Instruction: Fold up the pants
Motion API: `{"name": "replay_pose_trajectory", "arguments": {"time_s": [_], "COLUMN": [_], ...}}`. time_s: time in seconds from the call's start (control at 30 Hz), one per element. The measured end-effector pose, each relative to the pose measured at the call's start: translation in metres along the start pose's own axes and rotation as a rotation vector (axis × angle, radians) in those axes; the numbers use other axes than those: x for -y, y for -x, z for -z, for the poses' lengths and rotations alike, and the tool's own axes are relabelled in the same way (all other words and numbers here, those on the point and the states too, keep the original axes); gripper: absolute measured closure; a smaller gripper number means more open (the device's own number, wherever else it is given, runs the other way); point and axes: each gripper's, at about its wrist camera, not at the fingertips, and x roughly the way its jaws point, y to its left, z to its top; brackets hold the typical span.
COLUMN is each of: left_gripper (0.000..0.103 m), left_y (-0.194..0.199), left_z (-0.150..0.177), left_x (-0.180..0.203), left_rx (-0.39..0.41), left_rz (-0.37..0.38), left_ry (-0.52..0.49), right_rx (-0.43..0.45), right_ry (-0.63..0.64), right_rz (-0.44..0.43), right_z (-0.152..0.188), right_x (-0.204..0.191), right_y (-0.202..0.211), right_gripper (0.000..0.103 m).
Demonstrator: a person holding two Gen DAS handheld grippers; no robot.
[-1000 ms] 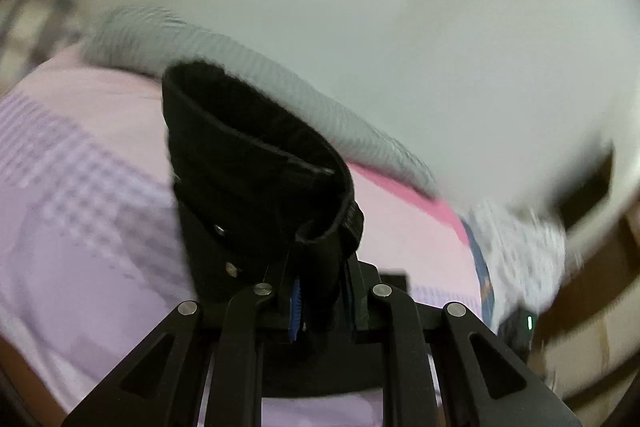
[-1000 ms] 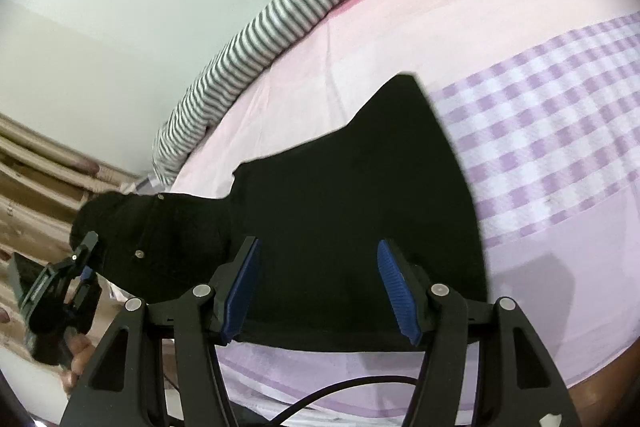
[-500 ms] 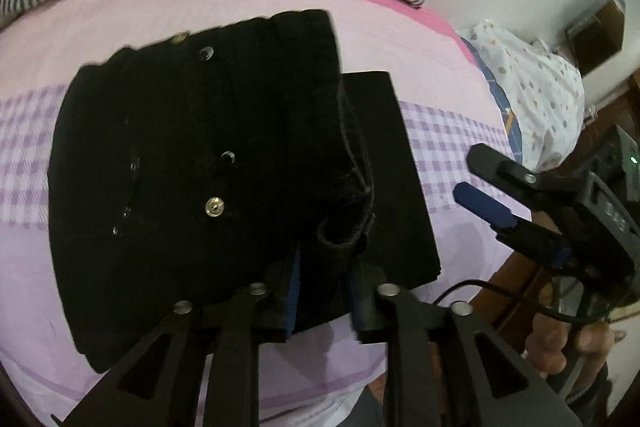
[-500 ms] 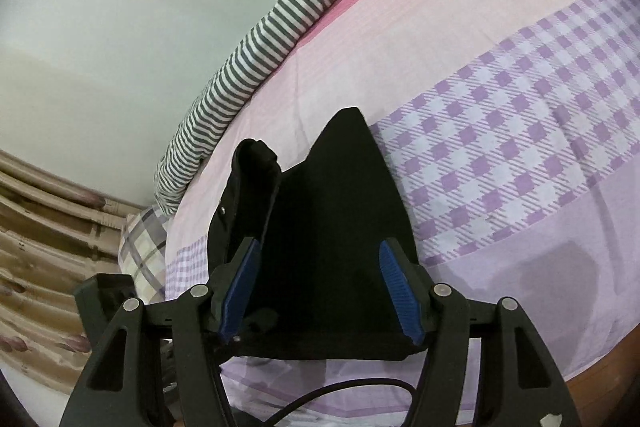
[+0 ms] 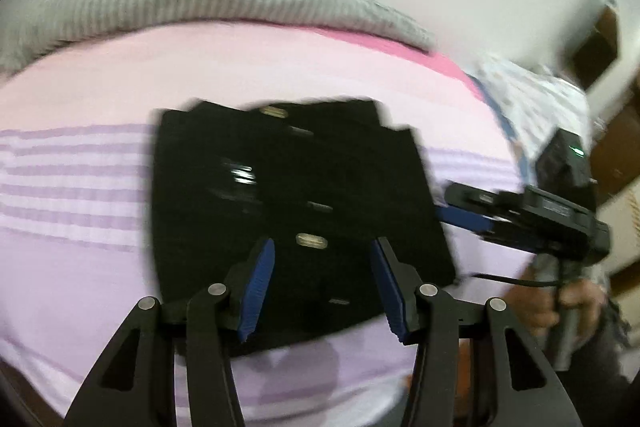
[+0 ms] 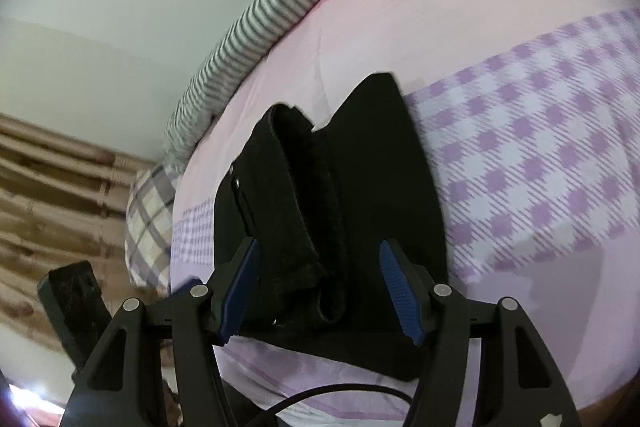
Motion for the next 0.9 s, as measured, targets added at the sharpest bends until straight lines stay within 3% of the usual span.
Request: {"name": "replay_pose_trajectory", "arguments": {"time_s": [0.2, 0.3, 0.57, 0.77, 0.8, 0.83, 0.9], "left_gripper": [0.051, 0.051, 0.051, 0.051, 0.051, 0.051, 0.051], "left_y": [0.003, 0.003, -0.005, -0.004, -0.004, -0.004, -0.004], "left_z": [0.005, 0.006, 0.013, 0.016, 0.016, 0.016, 0.015], "left_x": [-0.06, -0.084, -0.127, -0.137, -0.138, -0.139, -0.139], "left_rx": [0.032, 0.026, -0.035, -0.036, -0.035, -0.034, -0.033], "left_rz": [-0.222, -0.294, -0.323, -0.335, -0.335, -0.335, -0.332], "left_ry": [0.067, 0.098, 0.227, 0.263, 0.265, 0.268, 0.273], "right_rx": [-0.089, -0.127, -0.23, -0.236, -0.238, -0.245, -0.23], "right_ry": [0.026, 0.046, 0.119, 0.129, 0.13, 0.124, 0.126], "right_rz": [-0.045, -0.054, -0.131, -0.165, -0.161, -0.163, -0.14], "right_z": [-0.016, -0.023, -0.032, -0.038, -0.036, -0.034, -0.029], "right_x": [0.0, 0.002, -0.001, -0.011, -0.012, -0.012, -0.013], "right_y": [-0.024, -0.033, -0.071, -0.087, -0.088, -0.089, -0.087], "right_gripper": [0.043, 0.043, 0.043, 0.047, 0.052, 0.064, 0.075]}}
